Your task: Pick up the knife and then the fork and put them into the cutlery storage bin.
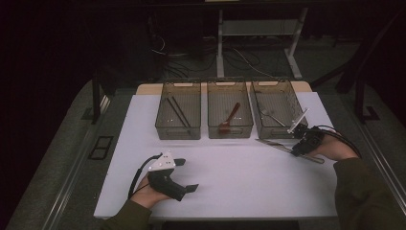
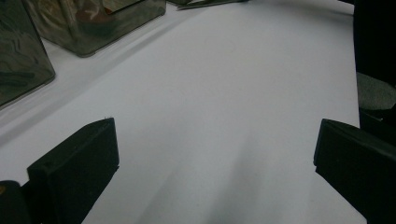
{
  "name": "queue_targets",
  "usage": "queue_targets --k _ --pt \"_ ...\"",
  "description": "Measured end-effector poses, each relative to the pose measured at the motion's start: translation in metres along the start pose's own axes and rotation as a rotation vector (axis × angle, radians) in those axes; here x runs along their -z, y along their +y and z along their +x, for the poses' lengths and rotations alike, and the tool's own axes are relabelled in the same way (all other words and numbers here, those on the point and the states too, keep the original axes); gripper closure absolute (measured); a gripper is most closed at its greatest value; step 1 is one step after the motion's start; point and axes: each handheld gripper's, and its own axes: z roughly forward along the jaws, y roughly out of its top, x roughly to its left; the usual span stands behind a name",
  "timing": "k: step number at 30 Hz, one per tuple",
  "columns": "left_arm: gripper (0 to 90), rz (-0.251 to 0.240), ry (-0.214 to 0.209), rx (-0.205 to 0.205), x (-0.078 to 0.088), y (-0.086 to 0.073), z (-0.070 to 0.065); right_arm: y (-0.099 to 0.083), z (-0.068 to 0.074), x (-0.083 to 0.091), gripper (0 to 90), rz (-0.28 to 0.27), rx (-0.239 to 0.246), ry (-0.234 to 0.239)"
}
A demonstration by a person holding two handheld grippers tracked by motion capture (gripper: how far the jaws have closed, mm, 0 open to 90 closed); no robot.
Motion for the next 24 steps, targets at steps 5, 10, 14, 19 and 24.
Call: queue_targets --k 5,10,14,19,24 --pt "0.0 0.001 -0.002 0.001 -0.0004 -0.0002 0.0003 0.005 -0.0019 -0.0034 75.7 0.045 0.026 0.004" --pt "0.0 0.002 -0.004 0.001 -0.001 0.0 -0.0006 0.007 -0.0044 -0.0042 76.5 0.062 0.024 0.032" --pt "0.0 0.002 -0.005 -0.001 -0.0008 -0.0001 0.0001 0.0086 -0.0037 -0.0045 78.4 0.073 0.047 0.027" --pt "0.0 0.005 -0.005 -0.002 -0.0013 0.0 -0.0002 0.0091 -0.0018 -0.0044 79.7 0.075 0.087 0.015" --pt "0.0 0.003 -0.003 0.0 -0.0007 -0.0001 0.0003 0.0081 0.0011 -0.0037 80.0 0.068 0.102 0.004"
